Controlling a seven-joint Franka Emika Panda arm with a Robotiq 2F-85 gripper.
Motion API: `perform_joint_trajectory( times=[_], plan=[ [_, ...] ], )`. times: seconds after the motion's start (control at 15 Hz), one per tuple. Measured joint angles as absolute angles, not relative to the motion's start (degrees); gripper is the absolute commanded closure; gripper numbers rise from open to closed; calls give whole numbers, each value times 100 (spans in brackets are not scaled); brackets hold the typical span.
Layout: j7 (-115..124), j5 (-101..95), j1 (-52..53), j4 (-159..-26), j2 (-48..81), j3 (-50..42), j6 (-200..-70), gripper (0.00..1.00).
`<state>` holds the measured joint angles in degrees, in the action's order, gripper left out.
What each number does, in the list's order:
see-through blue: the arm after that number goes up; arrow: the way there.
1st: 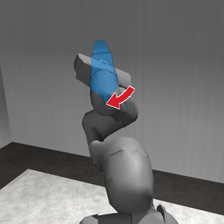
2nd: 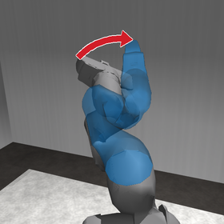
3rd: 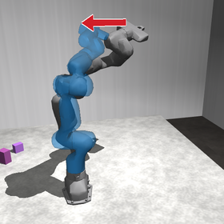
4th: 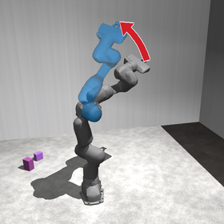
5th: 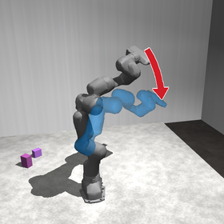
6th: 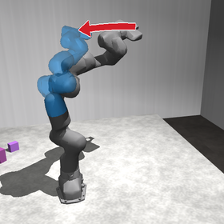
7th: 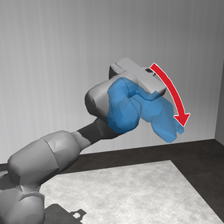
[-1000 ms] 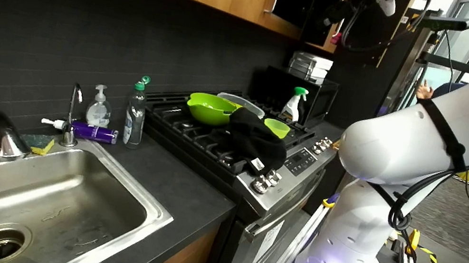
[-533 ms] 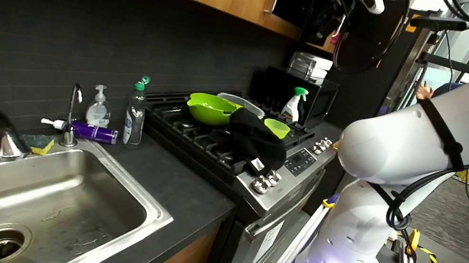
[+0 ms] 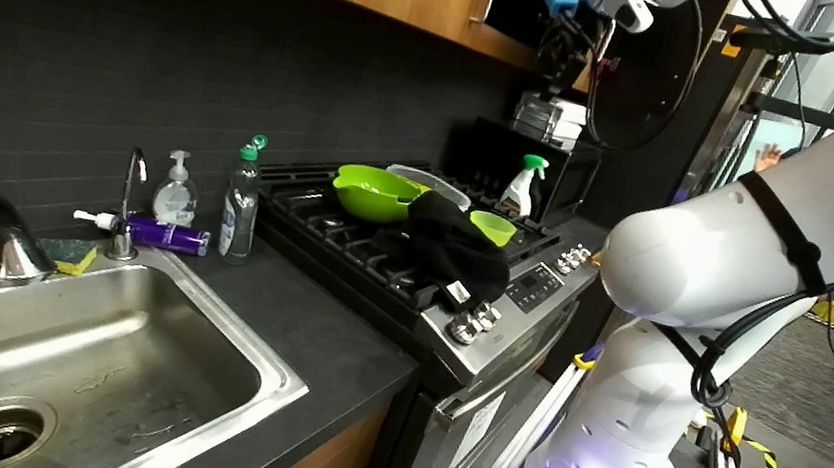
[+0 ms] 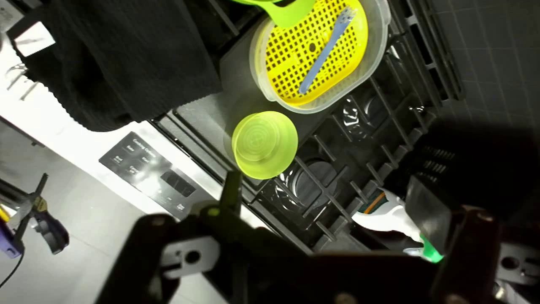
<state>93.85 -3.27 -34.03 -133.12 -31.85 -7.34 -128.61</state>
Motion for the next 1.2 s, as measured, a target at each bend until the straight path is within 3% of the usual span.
perform_joint_trajectory(
  times=[0.6, 1.2],
  plan=[
    [8696, -351, -3095, -12901, -2957, -1078, -11606, 0],
    [8623, -351, -3055, -12833, -2917, -1126, -11542, 0]
  ],
)
